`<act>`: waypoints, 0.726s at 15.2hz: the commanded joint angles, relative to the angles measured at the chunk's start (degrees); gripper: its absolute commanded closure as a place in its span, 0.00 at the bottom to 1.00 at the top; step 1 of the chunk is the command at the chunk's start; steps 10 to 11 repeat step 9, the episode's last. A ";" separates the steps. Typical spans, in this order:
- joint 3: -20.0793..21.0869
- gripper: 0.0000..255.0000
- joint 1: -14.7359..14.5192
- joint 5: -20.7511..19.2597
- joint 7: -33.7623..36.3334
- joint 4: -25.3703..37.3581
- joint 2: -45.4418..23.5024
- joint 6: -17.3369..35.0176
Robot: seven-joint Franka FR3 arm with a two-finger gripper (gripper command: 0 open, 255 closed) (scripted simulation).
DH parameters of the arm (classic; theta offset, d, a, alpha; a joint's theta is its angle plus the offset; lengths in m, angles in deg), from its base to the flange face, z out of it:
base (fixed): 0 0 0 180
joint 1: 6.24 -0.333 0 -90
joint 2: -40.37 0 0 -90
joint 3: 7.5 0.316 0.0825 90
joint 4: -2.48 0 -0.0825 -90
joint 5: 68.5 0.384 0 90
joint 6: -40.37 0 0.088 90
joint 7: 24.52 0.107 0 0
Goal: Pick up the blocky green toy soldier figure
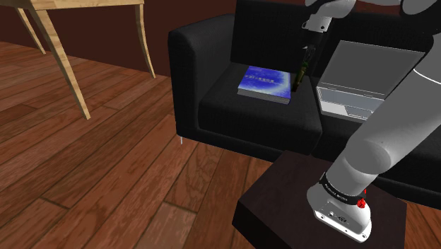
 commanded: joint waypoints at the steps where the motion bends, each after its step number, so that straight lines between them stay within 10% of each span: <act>1: 0.12 1.00 -0.05 -0.20 0.29 1.25 0.38 -1.57; 11: 0.20 1.00 -0.13 -0.16 0.57 6.05 0.31 -6.30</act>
